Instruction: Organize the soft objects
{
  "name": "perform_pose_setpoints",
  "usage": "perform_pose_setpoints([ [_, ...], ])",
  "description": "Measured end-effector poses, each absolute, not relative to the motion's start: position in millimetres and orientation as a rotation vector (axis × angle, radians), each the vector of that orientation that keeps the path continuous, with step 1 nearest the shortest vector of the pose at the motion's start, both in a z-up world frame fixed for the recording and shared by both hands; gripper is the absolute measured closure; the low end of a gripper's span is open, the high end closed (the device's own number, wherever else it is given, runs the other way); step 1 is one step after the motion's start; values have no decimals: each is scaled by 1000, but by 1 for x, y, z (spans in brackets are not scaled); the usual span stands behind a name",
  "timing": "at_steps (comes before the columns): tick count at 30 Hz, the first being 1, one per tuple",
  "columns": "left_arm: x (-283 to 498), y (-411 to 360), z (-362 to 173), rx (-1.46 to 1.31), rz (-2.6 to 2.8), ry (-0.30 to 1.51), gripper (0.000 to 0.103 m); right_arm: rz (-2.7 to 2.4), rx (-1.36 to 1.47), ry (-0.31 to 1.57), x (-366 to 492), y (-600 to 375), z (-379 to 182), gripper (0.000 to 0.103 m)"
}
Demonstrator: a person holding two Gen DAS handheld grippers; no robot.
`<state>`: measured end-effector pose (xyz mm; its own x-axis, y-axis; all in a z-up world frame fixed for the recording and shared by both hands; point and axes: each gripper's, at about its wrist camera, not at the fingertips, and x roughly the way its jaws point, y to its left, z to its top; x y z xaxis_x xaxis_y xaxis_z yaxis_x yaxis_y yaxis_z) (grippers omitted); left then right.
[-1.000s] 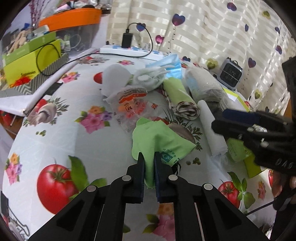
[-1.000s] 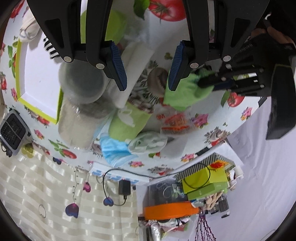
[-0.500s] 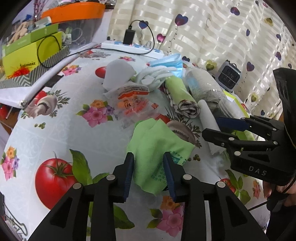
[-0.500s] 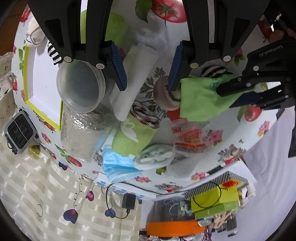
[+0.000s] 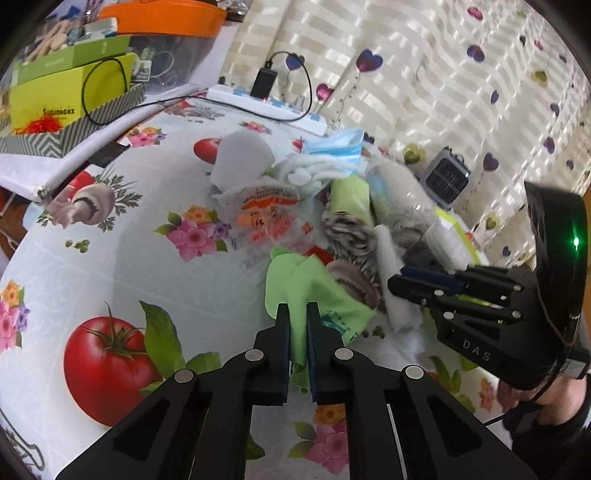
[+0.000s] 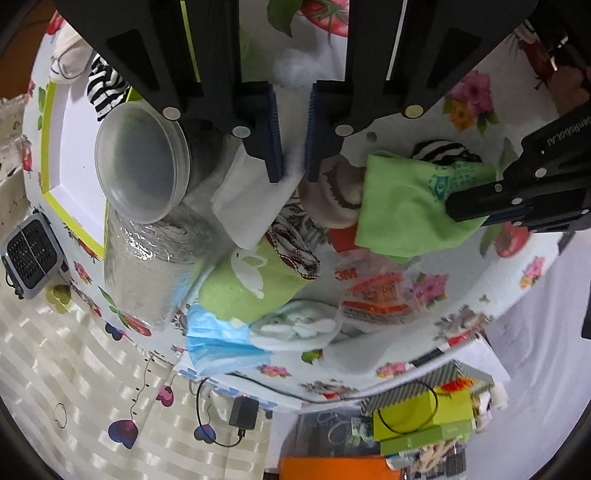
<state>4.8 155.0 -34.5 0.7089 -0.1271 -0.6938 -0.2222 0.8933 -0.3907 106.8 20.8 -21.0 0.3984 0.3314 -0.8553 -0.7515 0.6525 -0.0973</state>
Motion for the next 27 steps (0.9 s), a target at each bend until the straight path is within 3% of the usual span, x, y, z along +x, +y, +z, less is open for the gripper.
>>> perform_pose_setpoints([
  [12,-15,166,-5,-535,34,685,96,846,-406,860,81,10,8,92],
  [20,-20,163,-3,-463,40,719,96,891,-384,872,63,2,6,92],
  [22,-18,158,-7,-419,66,750,83,894,-381,878,60,0,4,92],
  [23,-15,155,-10,-393,75,765,68,894,-380,881,59,-1,3,92],
  [24,-12,151,-12,-360,78,782,63,895,-379,885,58,-2,2,92],
  [27,0,135,-20,-249,77,820,61,897,-373,895,56,-6,0,92],
])
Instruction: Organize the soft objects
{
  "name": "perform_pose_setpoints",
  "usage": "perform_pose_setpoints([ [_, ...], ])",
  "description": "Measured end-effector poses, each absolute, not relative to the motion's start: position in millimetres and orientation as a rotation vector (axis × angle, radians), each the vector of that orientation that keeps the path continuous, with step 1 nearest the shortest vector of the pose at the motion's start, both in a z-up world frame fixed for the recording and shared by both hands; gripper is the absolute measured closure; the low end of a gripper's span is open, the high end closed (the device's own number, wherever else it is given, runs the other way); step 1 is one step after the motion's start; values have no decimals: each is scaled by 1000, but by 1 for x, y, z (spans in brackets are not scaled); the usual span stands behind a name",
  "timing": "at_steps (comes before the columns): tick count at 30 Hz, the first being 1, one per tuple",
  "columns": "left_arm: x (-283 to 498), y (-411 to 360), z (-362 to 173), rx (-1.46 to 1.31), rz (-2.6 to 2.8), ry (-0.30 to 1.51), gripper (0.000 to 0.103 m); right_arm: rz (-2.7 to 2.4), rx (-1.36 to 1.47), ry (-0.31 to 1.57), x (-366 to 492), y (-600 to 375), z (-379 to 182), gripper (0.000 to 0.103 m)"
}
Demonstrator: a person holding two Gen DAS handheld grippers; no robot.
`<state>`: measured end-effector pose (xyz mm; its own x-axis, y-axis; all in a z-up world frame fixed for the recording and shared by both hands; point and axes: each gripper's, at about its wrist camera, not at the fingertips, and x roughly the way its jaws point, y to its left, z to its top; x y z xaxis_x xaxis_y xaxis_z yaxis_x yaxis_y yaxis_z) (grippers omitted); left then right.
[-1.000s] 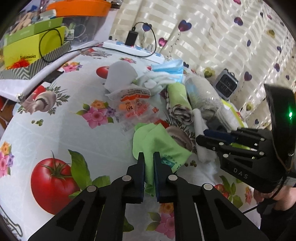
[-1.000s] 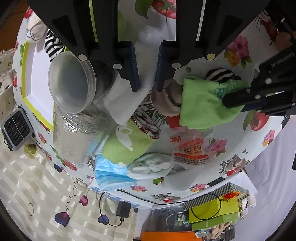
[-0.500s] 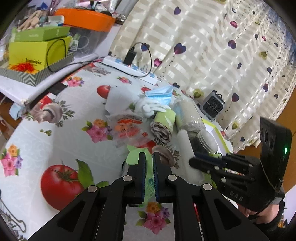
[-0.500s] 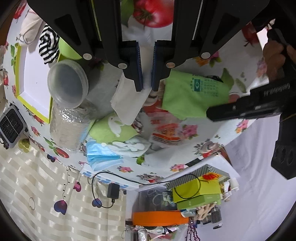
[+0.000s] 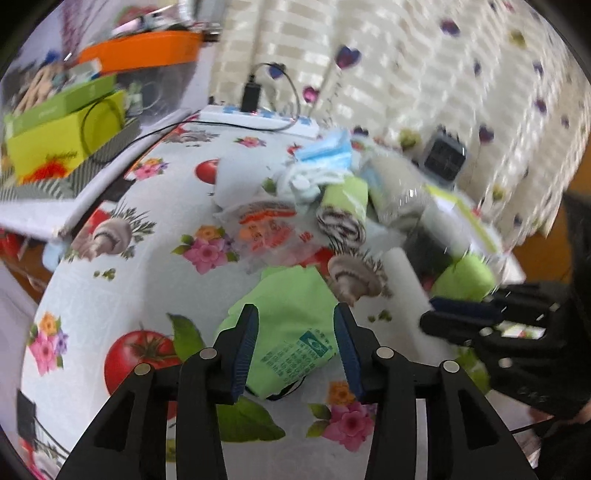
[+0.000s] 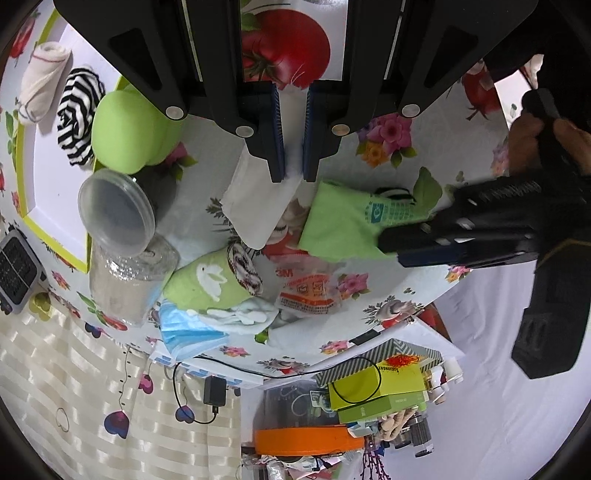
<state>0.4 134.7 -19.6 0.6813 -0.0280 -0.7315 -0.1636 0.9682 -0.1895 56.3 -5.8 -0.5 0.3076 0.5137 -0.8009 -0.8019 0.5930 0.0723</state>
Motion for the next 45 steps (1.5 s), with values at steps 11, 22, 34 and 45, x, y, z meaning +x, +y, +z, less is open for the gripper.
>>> perform_pose_setpoints([
  [11,39,110,-42,-58,53,888,61,901,-363,910,55,-12,-5,92],
  [22,30,142,-17,-225,81,785,94,889,-334,908,55,-19,-4,92],
  [34,-7,149,38,-358,41,630,94,892,-237,833,53,-37,18,92],
  [45,-12,104,51,-309,7,634,94,876,-130,737,46,-70,45,92],
])
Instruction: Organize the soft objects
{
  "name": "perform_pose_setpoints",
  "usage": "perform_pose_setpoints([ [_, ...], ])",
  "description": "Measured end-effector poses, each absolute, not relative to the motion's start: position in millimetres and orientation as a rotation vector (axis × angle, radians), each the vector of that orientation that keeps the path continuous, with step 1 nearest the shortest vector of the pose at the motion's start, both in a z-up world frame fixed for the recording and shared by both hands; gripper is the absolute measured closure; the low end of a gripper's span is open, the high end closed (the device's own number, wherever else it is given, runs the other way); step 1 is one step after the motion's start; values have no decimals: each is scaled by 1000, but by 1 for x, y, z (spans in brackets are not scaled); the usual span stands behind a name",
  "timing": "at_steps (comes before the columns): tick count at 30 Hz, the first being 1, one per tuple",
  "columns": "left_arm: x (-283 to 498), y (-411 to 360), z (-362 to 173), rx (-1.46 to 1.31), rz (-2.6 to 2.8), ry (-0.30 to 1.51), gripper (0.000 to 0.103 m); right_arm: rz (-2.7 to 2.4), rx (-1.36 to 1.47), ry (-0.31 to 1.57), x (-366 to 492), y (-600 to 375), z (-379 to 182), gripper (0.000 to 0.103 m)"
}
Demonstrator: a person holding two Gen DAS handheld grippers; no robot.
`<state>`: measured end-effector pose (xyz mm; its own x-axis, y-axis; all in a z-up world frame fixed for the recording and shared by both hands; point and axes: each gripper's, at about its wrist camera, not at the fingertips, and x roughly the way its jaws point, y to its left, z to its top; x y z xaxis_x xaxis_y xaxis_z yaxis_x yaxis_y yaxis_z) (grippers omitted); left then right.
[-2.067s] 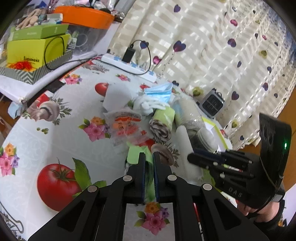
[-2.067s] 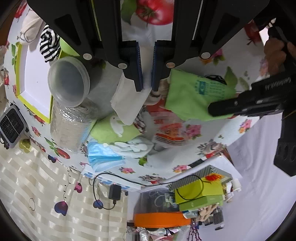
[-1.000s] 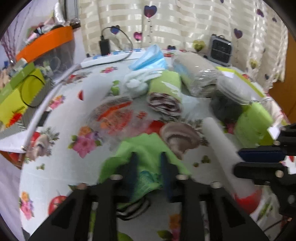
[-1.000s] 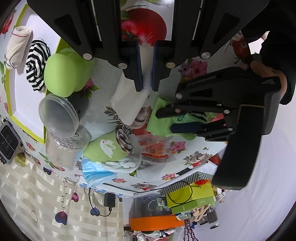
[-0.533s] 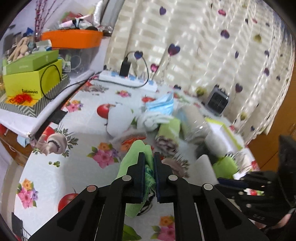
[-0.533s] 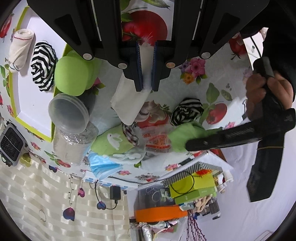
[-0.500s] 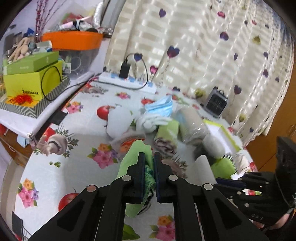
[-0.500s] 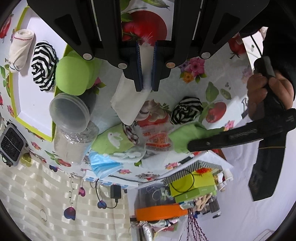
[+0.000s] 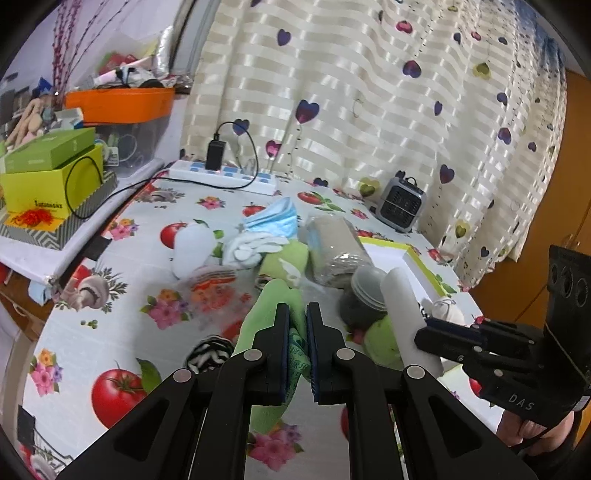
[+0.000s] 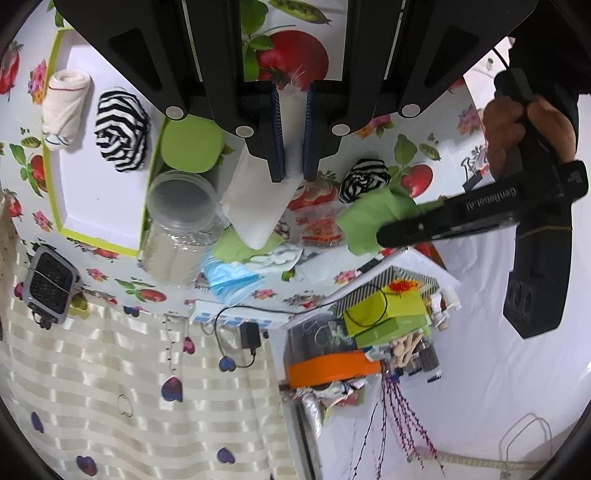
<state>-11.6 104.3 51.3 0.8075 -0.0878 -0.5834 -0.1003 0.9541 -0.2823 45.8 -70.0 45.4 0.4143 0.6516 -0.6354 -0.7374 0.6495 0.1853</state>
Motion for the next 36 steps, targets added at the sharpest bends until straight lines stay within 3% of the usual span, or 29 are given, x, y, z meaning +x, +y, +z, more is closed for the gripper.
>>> perform_pose_setpoints([
  [36,28,-7,71,-202,-219,662,94,709,16,682,58,-174,59,92],
])
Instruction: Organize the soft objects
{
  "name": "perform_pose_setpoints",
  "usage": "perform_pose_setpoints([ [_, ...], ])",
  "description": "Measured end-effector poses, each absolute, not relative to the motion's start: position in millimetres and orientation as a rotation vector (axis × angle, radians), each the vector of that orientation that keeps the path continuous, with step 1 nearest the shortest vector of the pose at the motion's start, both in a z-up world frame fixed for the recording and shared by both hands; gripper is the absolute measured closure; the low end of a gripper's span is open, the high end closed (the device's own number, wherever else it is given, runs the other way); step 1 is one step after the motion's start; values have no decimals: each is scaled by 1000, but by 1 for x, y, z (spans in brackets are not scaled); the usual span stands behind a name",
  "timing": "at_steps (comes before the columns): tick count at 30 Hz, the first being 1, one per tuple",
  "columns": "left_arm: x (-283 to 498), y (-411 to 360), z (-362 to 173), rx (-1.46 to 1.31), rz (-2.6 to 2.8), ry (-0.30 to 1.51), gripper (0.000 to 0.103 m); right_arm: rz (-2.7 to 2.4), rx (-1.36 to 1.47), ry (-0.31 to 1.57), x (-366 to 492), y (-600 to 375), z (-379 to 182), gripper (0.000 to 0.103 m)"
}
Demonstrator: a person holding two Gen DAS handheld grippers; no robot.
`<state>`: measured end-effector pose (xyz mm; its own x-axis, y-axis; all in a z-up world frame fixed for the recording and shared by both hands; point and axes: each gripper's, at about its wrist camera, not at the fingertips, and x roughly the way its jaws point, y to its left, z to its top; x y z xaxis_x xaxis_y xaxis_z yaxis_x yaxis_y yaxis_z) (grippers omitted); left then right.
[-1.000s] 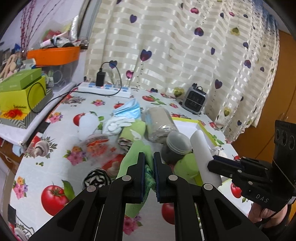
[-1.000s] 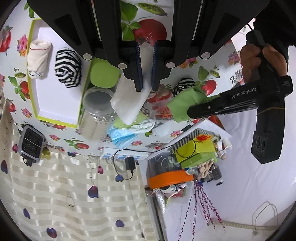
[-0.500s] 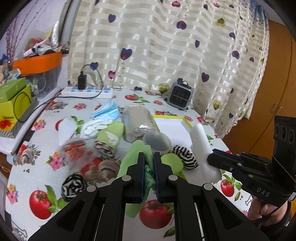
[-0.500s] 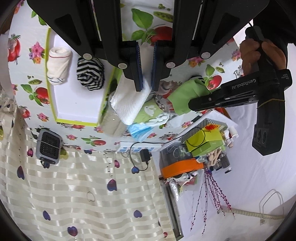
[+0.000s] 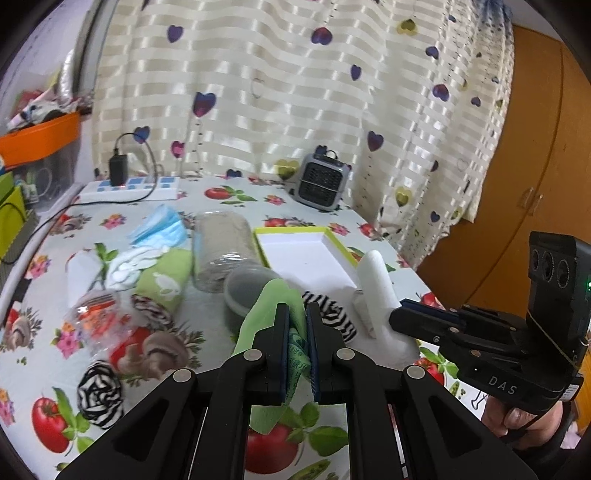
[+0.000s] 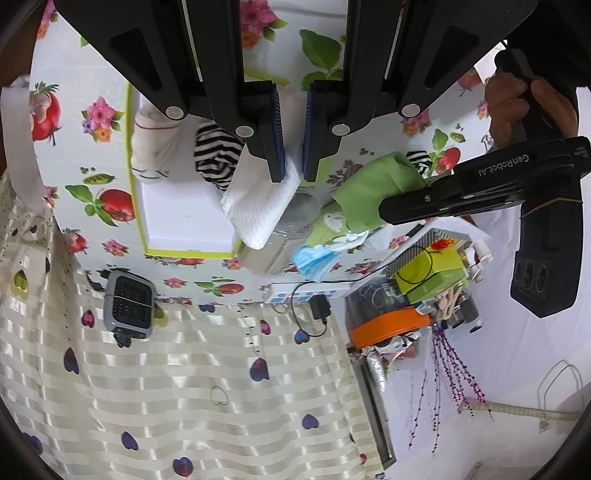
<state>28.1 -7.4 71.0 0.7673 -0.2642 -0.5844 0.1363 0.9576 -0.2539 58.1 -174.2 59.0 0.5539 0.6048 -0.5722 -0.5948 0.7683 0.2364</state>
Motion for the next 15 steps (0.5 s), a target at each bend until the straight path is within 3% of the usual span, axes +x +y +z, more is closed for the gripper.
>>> perform_pose_setpoints([
  [15,57,-46,63,-189,-322,698,94,627,60,714,76,-211,46,92],
])
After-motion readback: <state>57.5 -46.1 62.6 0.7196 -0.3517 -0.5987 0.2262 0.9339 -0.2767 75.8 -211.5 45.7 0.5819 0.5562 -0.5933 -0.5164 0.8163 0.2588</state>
